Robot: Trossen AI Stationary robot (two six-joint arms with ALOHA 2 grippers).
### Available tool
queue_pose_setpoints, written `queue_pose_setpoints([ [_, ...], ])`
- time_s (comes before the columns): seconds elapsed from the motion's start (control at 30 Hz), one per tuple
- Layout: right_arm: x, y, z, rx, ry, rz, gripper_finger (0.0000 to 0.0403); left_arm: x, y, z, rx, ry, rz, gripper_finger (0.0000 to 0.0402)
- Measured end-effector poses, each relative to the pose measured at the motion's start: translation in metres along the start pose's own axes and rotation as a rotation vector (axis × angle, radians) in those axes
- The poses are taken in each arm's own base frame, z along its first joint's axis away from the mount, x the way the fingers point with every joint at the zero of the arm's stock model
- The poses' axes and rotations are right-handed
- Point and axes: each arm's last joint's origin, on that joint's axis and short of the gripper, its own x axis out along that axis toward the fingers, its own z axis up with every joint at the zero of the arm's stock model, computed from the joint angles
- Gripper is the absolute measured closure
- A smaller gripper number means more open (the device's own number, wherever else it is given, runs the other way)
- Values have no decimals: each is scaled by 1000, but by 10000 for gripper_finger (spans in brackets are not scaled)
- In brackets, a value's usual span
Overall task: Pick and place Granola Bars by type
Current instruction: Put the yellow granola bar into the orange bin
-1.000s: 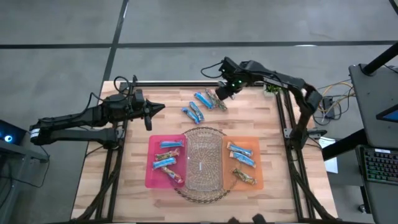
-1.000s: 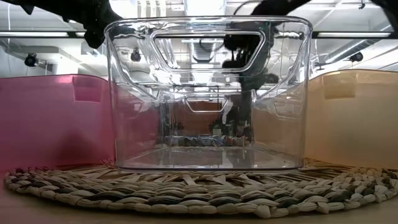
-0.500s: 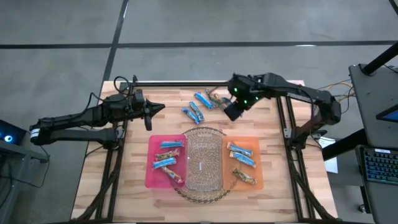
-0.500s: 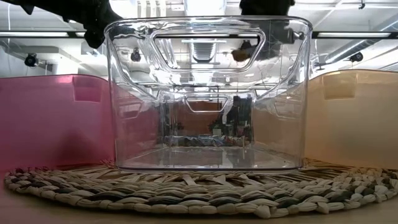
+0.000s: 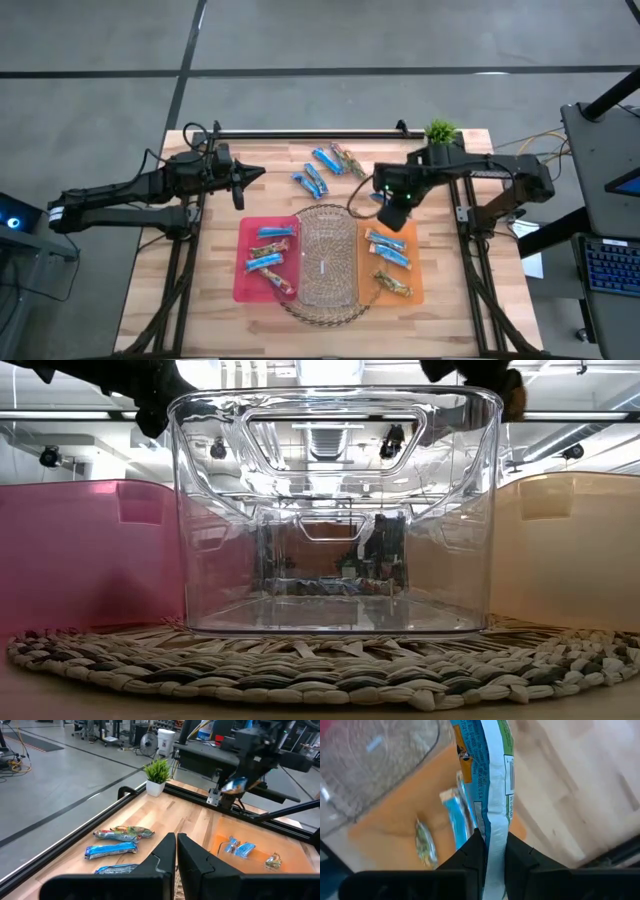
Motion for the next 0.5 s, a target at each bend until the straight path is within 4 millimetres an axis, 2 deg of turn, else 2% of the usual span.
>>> queue_pose_setpoints([
  [0.33,4,30,-29,-130,47,32,365,0,0,0,-1,0,-1,401],
  [0.5,20,42,-42,-157,97,54,365,0,0,0,-1,0,-1,401],
])
